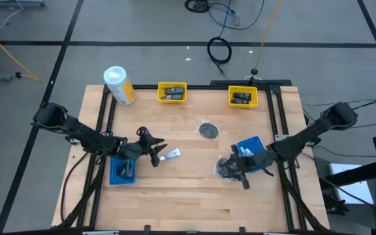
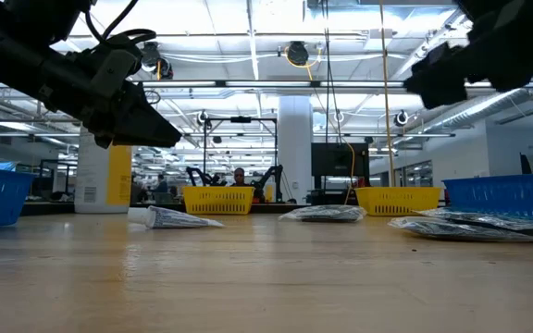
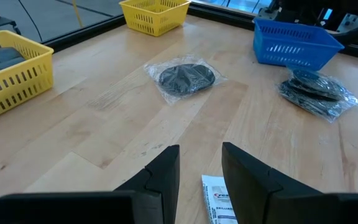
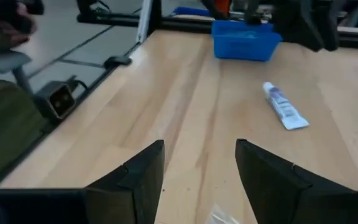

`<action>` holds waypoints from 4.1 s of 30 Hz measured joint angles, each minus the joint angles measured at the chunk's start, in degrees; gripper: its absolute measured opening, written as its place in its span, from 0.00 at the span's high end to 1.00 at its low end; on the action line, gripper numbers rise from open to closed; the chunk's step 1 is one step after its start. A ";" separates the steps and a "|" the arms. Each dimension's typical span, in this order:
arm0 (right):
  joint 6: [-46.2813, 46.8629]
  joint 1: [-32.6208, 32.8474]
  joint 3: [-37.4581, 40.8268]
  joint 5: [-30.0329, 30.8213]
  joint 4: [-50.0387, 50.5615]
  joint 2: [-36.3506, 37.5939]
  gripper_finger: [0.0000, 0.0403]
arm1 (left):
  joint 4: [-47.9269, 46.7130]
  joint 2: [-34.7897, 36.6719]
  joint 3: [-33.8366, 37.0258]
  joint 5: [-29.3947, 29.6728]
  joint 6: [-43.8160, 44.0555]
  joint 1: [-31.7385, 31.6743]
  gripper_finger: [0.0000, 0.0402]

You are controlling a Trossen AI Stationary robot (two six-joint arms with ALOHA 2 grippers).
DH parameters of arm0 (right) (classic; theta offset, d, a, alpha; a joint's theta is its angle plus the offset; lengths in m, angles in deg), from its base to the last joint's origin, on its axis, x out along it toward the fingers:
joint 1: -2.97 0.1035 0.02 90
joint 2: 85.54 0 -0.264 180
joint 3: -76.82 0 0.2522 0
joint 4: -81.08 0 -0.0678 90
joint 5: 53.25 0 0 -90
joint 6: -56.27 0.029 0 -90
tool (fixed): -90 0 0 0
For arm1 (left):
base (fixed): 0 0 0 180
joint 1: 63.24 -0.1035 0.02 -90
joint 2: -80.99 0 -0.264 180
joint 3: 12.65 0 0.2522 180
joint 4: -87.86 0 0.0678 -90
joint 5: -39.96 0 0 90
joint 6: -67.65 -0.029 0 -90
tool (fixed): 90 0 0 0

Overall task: Pick & Place Travel size toiletries
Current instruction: Put the black hairbrush into the left blue bin

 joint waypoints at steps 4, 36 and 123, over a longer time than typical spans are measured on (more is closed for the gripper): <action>0.25 -2.46 -2.62 0.04 3.84 -0.67 0.50 | 0.01 0.00 0.00 0.00 0.09 0.00 0.70; 1.37 -5.55 -14.08 7.34 41.77 8.37 0.35 | -0.24 -0.01 -0.02 0.49 0.00 0.00 0.70; -8.41 -12.17 -0.31 3.41 -25.69 -12.86 1.00 | 9.19 -21.84 -24.66 -13.60 -27.59 -1.82 0.12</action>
